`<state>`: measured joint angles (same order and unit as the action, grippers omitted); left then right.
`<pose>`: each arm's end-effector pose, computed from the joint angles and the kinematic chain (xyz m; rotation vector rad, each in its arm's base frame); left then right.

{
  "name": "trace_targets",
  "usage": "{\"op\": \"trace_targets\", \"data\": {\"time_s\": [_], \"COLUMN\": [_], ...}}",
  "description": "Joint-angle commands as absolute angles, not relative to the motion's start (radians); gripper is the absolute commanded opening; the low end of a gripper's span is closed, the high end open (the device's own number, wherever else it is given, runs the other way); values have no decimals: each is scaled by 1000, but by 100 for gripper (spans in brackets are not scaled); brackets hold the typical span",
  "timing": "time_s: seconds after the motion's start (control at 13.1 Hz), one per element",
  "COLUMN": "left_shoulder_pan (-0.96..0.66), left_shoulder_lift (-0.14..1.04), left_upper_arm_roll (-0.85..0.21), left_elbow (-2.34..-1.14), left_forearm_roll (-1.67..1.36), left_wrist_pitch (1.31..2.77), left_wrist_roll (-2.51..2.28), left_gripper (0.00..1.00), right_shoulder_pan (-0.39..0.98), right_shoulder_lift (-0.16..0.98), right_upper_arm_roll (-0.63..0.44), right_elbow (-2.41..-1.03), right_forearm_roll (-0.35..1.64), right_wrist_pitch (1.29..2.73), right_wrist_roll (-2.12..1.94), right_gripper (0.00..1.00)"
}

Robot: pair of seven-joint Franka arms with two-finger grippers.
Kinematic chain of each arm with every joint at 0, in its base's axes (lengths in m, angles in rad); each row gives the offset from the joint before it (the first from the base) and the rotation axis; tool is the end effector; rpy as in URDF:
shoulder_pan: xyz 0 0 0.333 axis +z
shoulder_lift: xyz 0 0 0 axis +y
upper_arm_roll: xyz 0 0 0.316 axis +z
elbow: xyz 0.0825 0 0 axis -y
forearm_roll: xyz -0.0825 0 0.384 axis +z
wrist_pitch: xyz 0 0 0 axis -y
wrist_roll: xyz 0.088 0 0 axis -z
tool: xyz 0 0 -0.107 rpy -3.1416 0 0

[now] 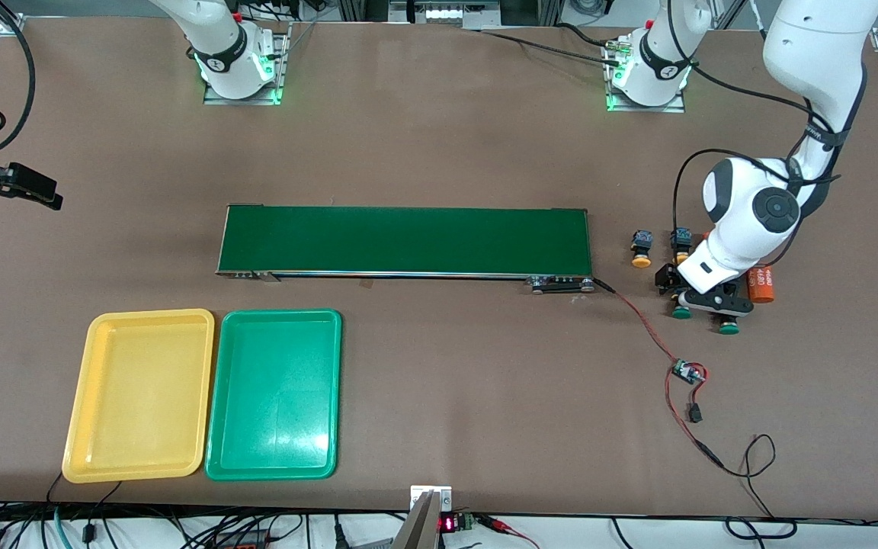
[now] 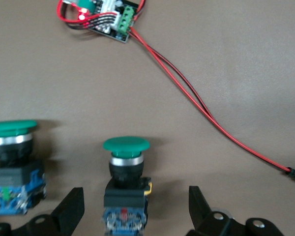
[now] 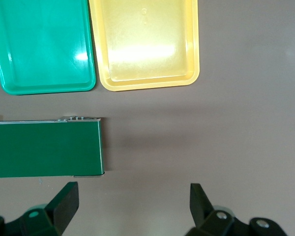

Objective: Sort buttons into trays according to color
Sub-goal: 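Grasp a green-capped button with the left gripper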

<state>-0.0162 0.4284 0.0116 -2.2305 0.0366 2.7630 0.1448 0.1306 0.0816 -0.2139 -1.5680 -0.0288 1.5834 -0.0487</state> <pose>0.5562 -0.0040 0.1871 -3.0971 0.2857 -0.1594 0.5757 -0.0464 0.5818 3.0977 -0.0514 -0.1042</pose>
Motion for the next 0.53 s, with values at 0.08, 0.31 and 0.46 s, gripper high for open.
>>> {"op": "trace_targets", "data": {"time_s": [0.08, 0.31, 0.46], "left_shoulder_pan": [5, 6, 0], "left_shoulder_lift": [454, 450, 393], "left_upper_arm_roll": [11, 9, -8], "left_elbow": [-2229, -2232, -2221], "left_forearm_roll": [32, 31, 32], "left_wrist_pitch": [2796, 2786, 2716], "left_wrist_roll": [202, 195, 207], "left_gripper": [60, 22, 19], "right_shoulder_pan": [130, 129, 130], "right_shoulder_lift": [69, 69, 69], "right_upper_arm_roll": [-212, -212, -212], "right_elbow": [-1580, -1580, -1580], "right_forearm_roll": [-28, -28, -28], "right_wrist_pitch": [1580, 1580, 1580], "right_wrist_roll": [-44, -44, -46], "right_gripper": [100, 100, 100]}}
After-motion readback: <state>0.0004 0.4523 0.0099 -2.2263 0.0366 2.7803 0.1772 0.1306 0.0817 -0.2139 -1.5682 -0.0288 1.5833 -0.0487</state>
